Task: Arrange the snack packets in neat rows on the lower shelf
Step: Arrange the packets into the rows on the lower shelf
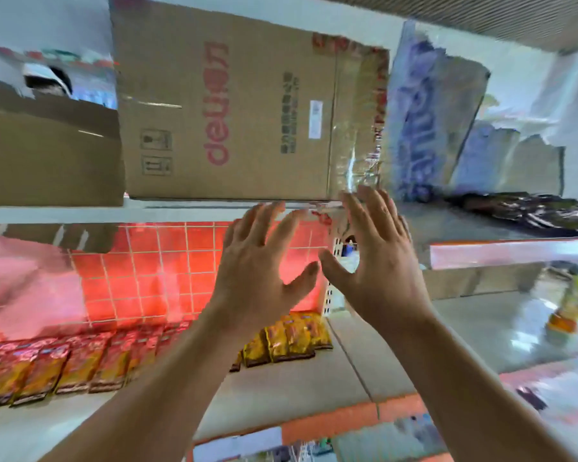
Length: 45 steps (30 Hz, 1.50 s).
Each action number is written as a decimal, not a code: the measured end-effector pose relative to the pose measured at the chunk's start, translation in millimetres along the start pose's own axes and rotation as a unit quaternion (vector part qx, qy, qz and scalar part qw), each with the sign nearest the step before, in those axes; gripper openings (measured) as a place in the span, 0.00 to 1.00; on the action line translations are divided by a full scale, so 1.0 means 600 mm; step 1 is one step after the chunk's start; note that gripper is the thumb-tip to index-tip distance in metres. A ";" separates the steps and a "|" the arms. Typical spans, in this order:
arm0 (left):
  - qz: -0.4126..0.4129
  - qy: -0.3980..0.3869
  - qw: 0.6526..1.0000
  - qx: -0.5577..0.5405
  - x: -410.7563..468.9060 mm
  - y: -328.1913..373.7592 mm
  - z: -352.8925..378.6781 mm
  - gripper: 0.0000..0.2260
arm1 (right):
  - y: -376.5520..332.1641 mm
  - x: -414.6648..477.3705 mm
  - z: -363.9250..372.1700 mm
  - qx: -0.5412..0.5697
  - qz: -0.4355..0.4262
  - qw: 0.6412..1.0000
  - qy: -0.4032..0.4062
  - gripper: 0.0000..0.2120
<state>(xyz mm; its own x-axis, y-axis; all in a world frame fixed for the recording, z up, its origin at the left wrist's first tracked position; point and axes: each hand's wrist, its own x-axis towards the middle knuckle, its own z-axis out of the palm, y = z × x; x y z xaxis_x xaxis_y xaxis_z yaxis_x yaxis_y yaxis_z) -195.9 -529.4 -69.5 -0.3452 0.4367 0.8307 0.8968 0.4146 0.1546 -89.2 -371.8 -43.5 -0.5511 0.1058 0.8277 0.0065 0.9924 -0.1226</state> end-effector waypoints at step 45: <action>-0.040 -0.433 0.895 0.096 0.591 0.313 0.583 0.12 | 0.790 0.300 -0.087 -0.237 0.009 0.843 -0.482 0.15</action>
<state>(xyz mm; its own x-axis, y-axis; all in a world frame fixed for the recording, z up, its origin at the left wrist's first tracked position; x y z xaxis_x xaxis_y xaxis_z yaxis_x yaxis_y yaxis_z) -246.5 -17.3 67.4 -0.5655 0.8207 0.0818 0.8245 0.5650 0.0313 -141.9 120.7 76.0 -0.9684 0.2478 -0.0298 0.2286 0.9285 0.2926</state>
